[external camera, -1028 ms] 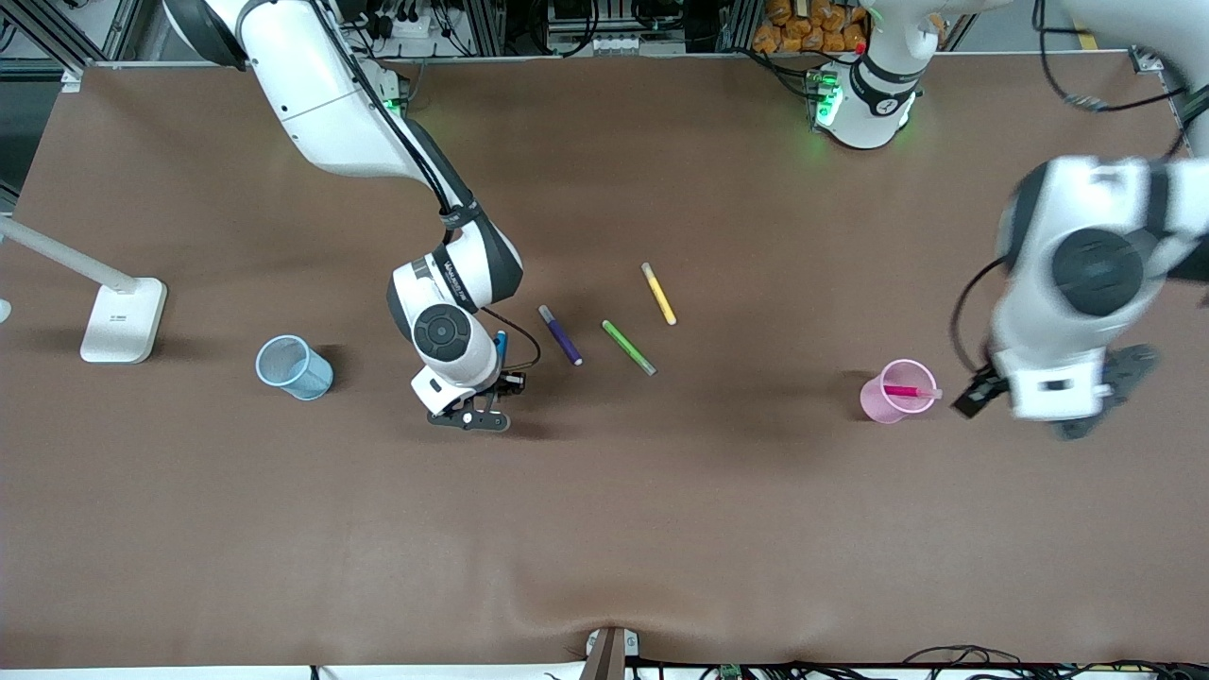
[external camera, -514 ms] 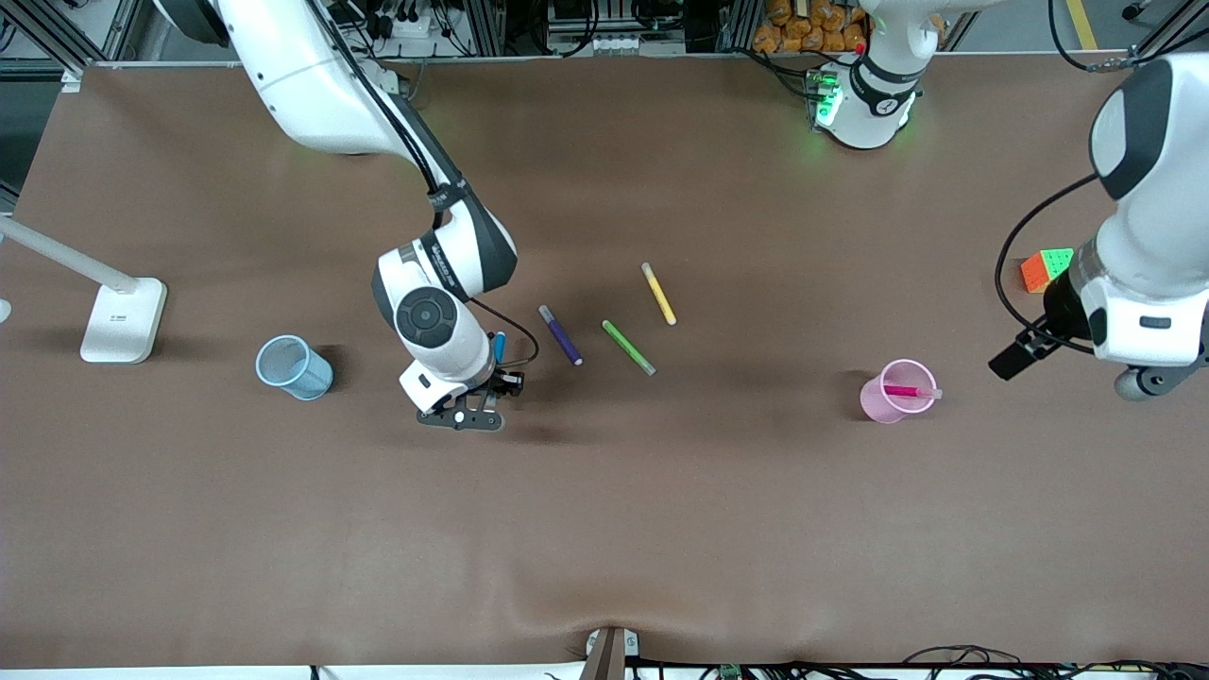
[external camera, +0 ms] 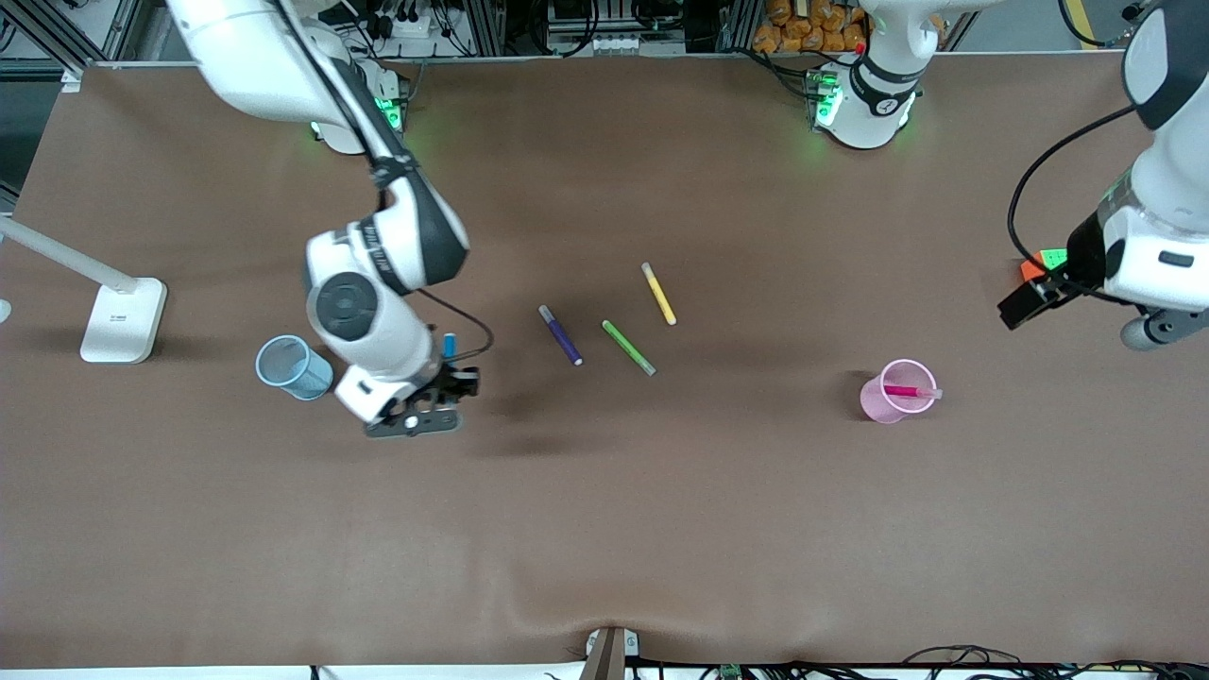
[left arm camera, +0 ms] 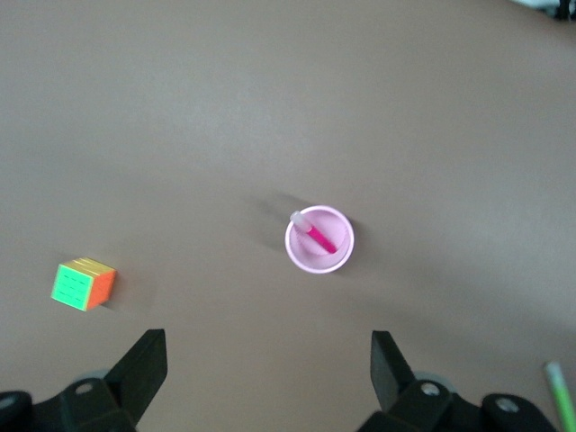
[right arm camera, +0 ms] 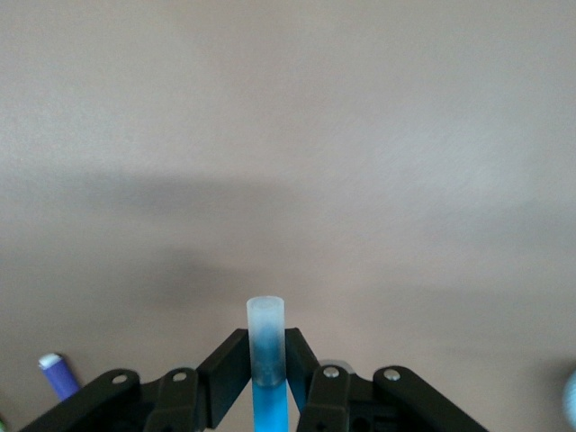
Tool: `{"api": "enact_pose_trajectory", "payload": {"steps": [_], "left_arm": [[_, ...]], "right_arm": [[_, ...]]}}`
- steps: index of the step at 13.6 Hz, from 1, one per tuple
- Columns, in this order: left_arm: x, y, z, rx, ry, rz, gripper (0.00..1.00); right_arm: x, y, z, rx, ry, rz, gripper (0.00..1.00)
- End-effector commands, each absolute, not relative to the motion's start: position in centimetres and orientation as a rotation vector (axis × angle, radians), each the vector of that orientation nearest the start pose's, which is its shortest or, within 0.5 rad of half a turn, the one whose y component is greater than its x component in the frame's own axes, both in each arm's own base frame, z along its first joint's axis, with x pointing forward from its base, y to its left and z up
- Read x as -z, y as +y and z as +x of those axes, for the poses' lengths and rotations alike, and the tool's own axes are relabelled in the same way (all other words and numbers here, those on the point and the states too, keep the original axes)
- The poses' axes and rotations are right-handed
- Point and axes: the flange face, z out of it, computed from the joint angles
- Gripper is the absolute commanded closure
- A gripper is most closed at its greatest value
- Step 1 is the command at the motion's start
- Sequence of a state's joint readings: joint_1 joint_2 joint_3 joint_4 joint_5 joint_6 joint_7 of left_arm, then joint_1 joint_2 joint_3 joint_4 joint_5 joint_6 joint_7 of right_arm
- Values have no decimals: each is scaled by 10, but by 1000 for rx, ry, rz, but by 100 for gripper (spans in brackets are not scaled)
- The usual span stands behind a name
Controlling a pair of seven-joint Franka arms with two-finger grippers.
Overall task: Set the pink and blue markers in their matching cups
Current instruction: 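Lift the blue marker with the right gripper while the left gripper withdraws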
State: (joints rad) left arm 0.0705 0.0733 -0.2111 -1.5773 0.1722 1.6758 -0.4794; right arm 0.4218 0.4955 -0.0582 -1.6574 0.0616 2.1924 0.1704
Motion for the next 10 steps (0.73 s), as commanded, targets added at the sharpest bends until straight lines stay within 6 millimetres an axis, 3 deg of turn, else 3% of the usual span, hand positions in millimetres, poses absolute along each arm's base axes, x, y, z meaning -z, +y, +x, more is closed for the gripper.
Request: {"api": "enact_pose_trajectory", "payload": {"steps": [1,3,5,7,10], "left_arm": [[-614,-57,568,86,-270,-2992,0],[-634,-57,565,39,-246,-3015,0],[-629,-61,567,-5,-225,-3027,0],[-629,-62,564,-8,-178,-3027,0],[-632,-66,557,-30,-121,-3026,0]], "right_arm": [[-355,198,638,83,-460,-3064,100],[-367,154,642,104,-587,-3046,100],[-380,118,647,133,-686,-3030,100],[-380,78,652,144,-836,-2998,100],[-376,37,637,205,-946,-2880,100]]}}
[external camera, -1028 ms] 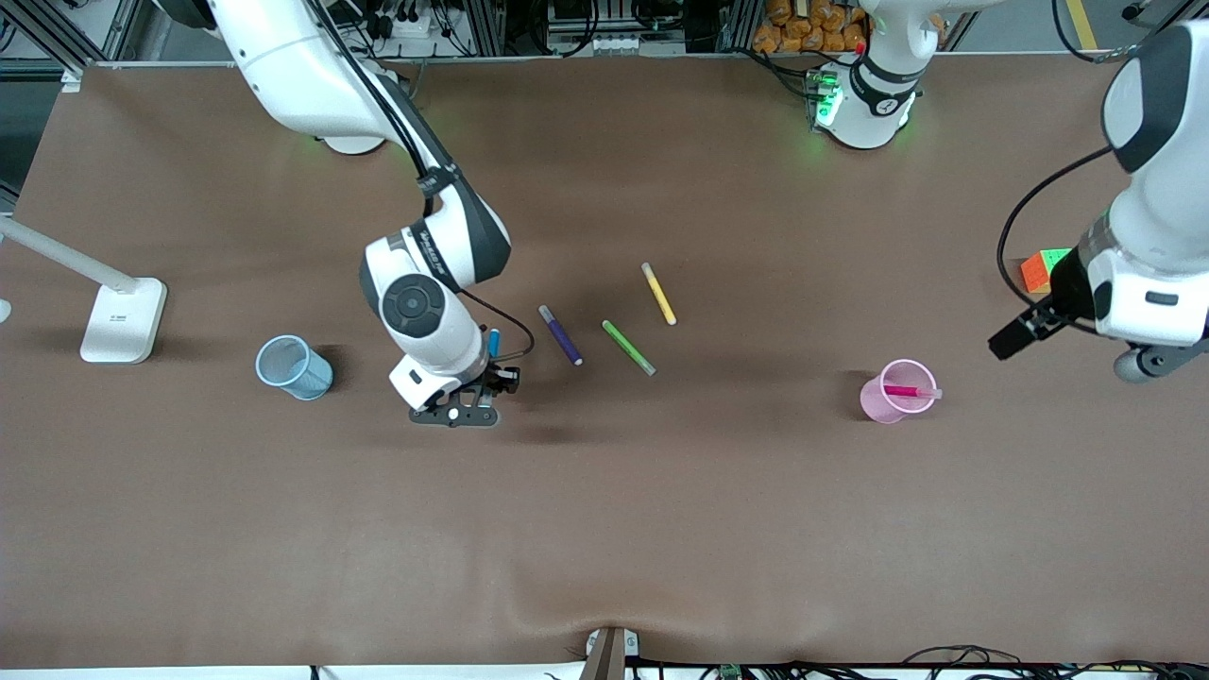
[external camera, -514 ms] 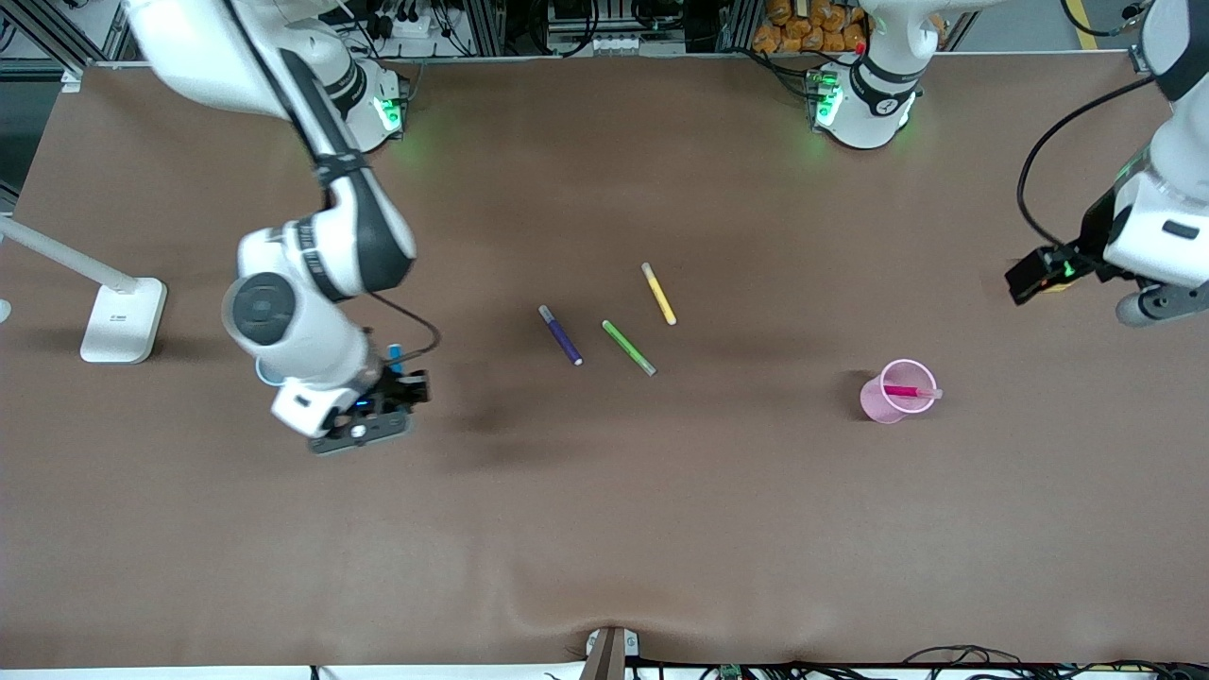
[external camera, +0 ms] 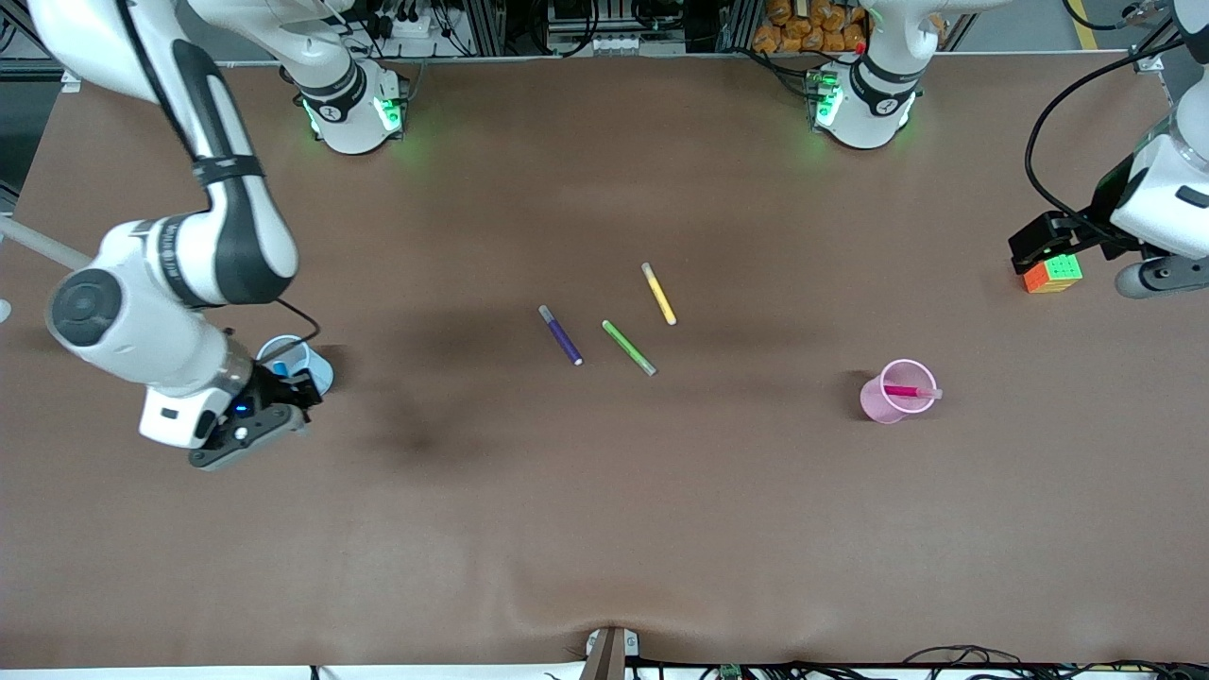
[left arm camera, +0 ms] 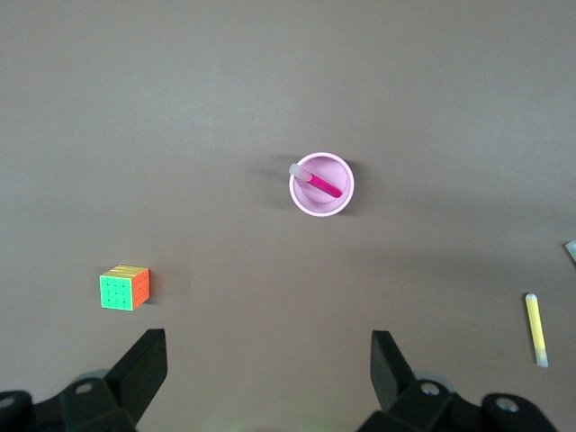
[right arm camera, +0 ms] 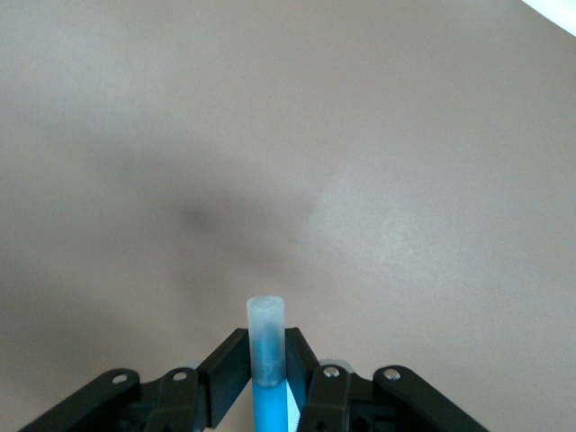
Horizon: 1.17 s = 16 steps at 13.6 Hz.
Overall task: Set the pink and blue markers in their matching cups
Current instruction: 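Lift the blue marker with the right gripper while the left gripper withdraws, then move the blue marker over the light blue cup with the right gripper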
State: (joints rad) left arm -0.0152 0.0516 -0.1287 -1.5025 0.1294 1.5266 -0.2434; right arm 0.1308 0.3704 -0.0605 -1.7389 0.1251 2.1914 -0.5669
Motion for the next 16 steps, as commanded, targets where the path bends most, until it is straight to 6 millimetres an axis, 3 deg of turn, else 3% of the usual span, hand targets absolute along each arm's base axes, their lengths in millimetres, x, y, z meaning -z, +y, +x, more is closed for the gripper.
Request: {"api": "enact_pose_trajectory", "payload": {"steps": [1,5,11,13,16], "left_arm": [[-635,-65,551,-36,-101,-3024,0],[-639,-56,538,-52,-26,-3066,0],[-632,-39,531,-77,-64,-3064,0],[-633,-38,531,-77,-65,-3064,0],[-629,-34,533,-88,-80,-3068,0]], "right_arm": [[-373,26,627,262,-1000,-2872,100],[-367,6,590,470,-1184,-2869,100],[-350,-6,578,642,-1339,-2591,100],[-342,-2,571,600,-1333,-2487,100],[-334,-17,563,559,-1325,-2389,100]]}}
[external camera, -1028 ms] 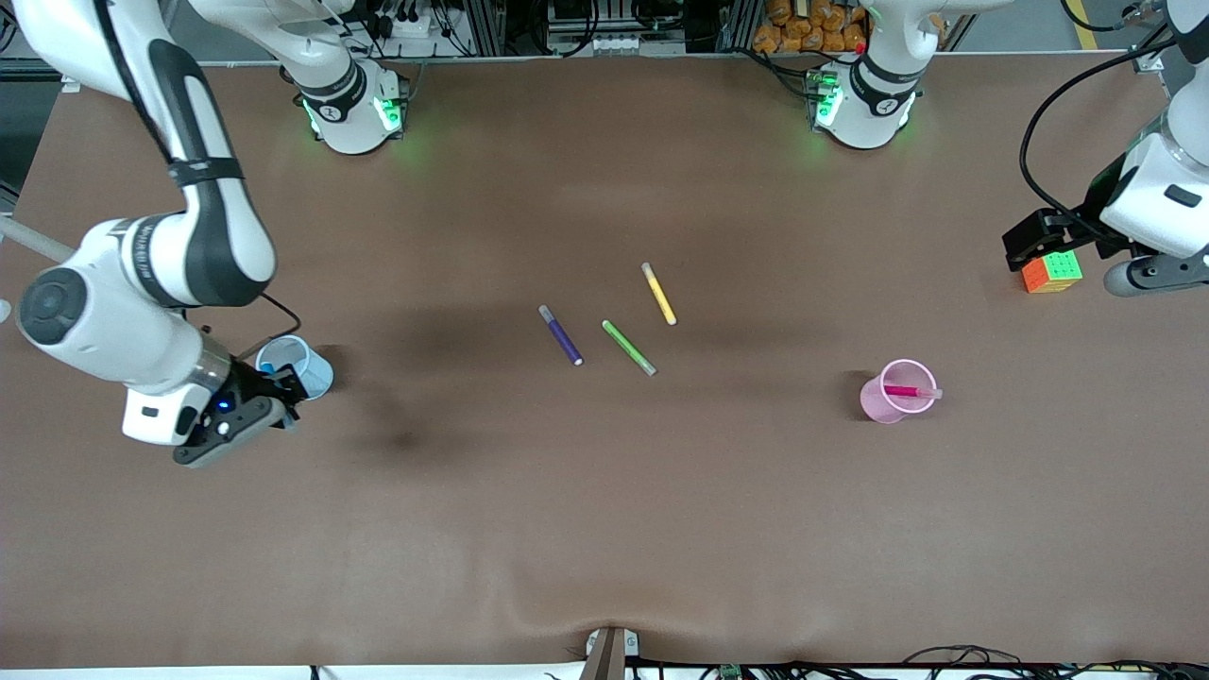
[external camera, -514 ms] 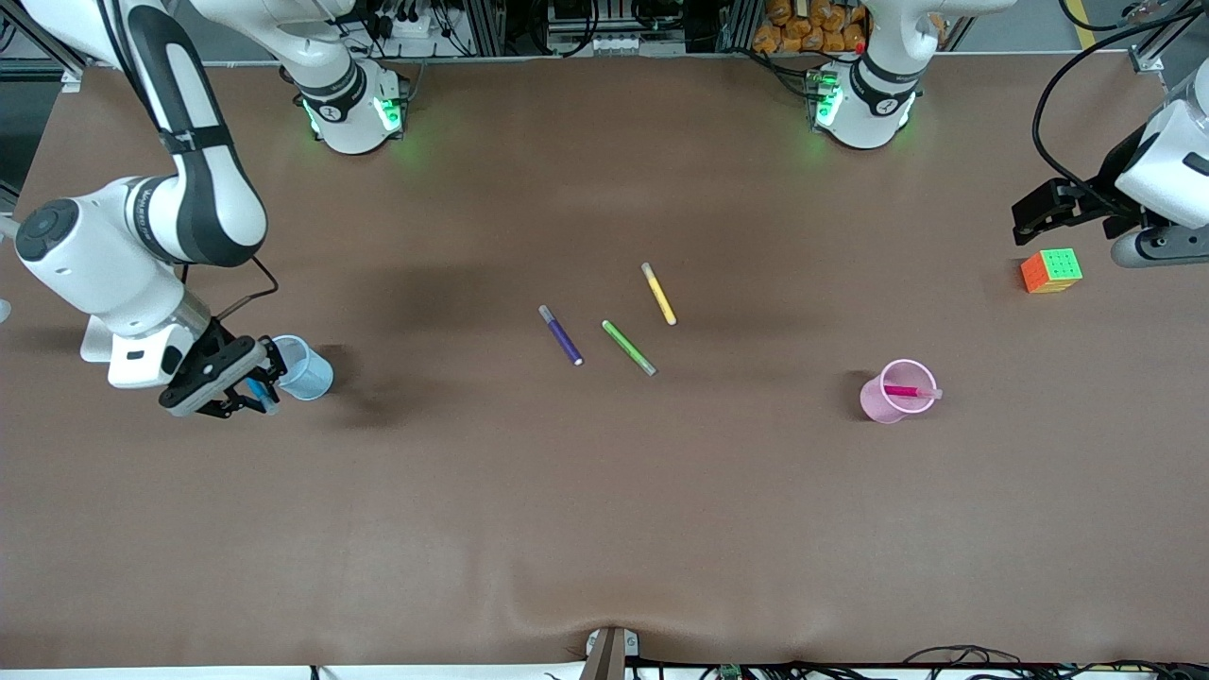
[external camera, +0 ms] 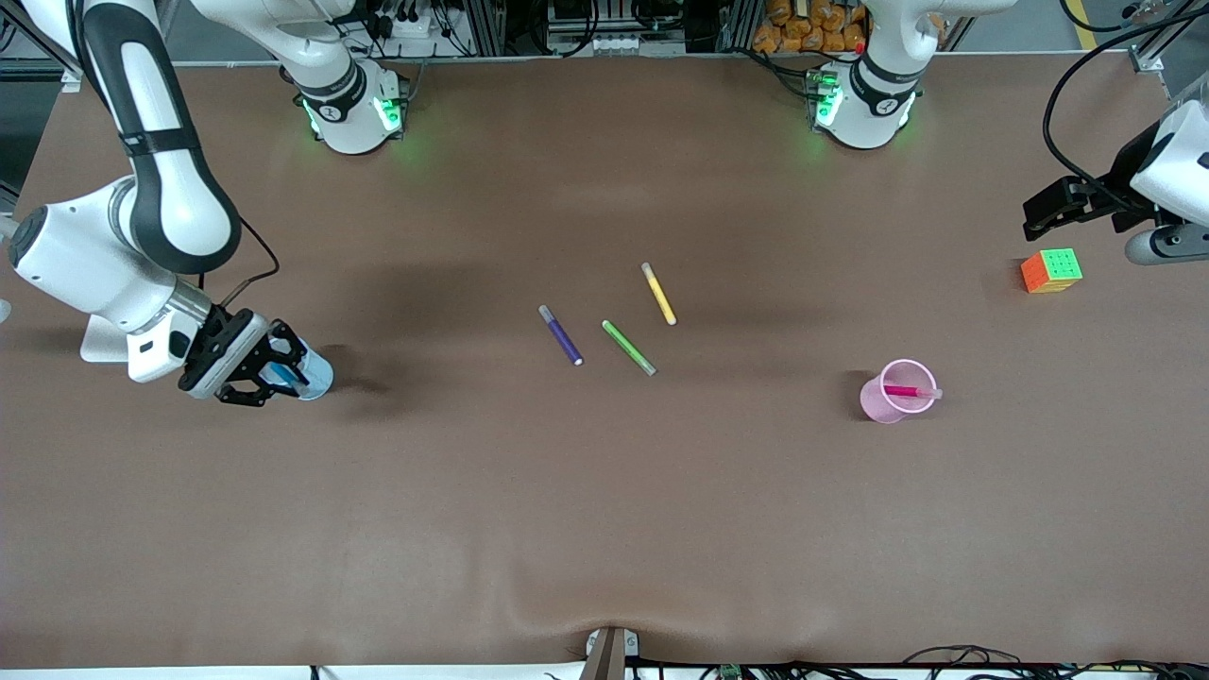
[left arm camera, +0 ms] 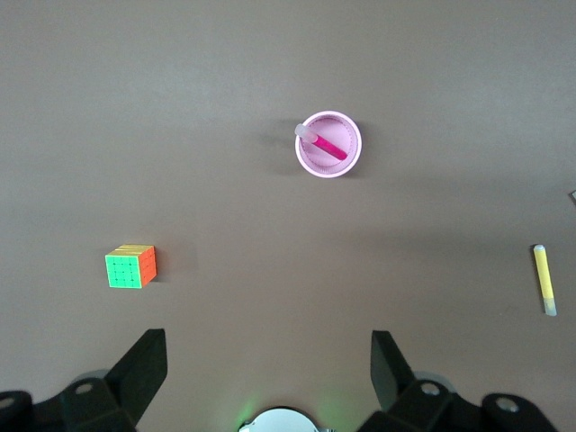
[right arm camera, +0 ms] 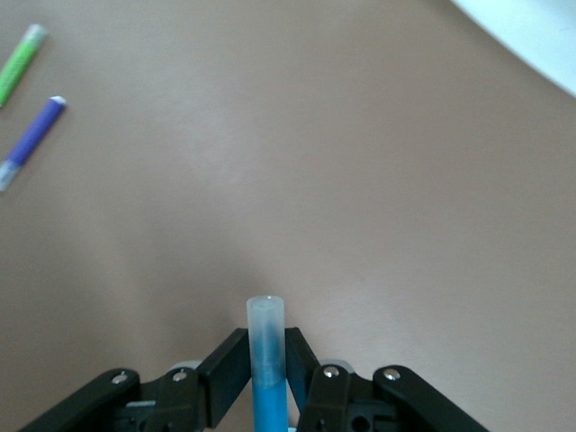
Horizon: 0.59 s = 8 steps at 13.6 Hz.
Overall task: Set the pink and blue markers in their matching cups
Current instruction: 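Move the blue marker over the light blue cup with the right gripper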
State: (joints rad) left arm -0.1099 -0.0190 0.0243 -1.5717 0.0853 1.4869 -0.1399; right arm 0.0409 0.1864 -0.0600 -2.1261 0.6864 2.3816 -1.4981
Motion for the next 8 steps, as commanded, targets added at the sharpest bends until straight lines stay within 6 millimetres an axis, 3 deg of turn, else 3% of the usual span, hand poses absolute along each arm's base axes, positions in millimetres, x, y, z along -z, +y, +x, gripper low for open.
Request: {"api": "enact_pose_trajectory", "payload": {"steps": [1,5,8], "left_arm": [[-629,-34,535,-88,-80,-3070,0],[-629,-38,535,-86,-73,-3109,0],[-628,-34,536,-82,-78,-3110,0]], "right_arm": [[-332,-19,561,556,-1326,-2349,100],[-332,-36,561,618,-1395,-2243,100],[-337,-42,571,685,-1507,-2141,100]]}}
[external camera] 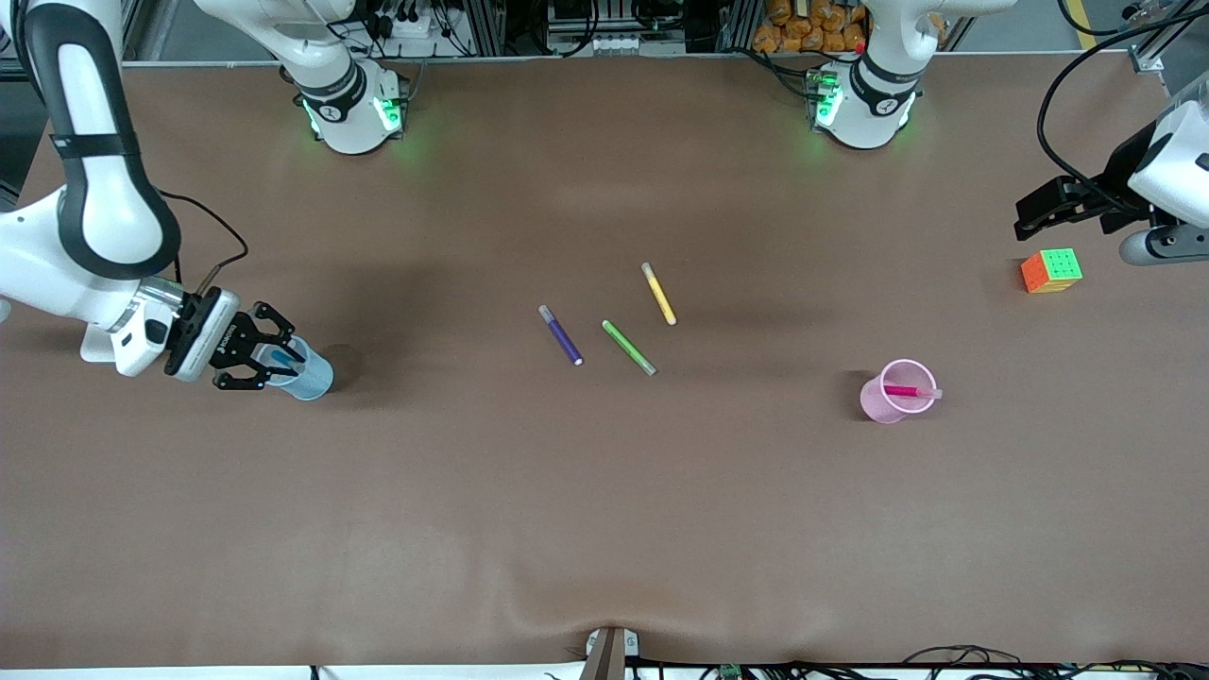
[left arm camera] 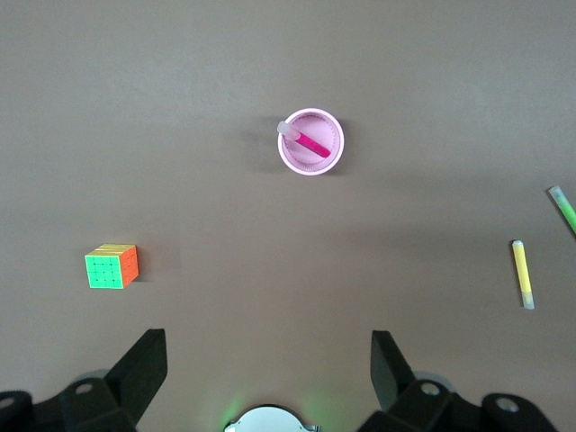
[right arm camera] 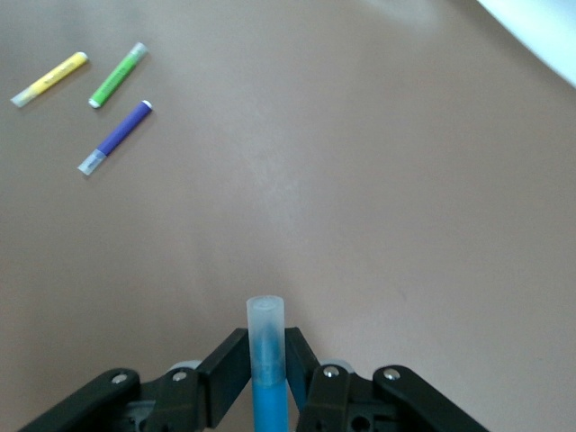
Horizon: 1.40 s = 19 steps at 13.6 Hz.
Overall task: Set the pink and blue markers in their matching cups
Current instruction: 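Move the blue marker over the light blue cup with the right gripper, then open the right gripper to drop the blue marker into the cup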
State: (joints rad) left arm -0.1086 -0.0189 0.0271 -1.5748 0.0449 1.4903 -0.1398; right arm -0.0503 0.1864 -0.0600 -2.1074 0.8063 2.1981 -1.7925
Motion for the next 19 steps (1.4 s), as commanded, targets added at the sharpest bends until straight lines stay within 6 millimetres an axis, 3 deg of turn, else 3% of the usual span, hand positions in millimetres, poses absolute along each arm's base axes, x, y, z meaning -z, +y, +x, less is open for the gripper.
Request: {"api": "enact_pose_trajectory", "payload": {"steps": [1,4,10,15,19], "left_arm": [[-629,-33,536,-77,-83,-3110,0],[-628,-29,534,-79,-92,-3108,0],[-627,-17,536,-87,-123,-3106,0],[-641,-16,536,-49,-68,-3105,0],[-637,-25,532,-78,-44,-3106,0]], "right_arm": [[-335,-43,573,700,-1534,-2103,100],[-319,-48,577,755,-1612,-1987,100],[-286,-81,577,773,-1636,-1808,100],[-267,-98,571,801,-1658,-1685,100],[-253,-117,564,822,-1635,-1610,100]]}}
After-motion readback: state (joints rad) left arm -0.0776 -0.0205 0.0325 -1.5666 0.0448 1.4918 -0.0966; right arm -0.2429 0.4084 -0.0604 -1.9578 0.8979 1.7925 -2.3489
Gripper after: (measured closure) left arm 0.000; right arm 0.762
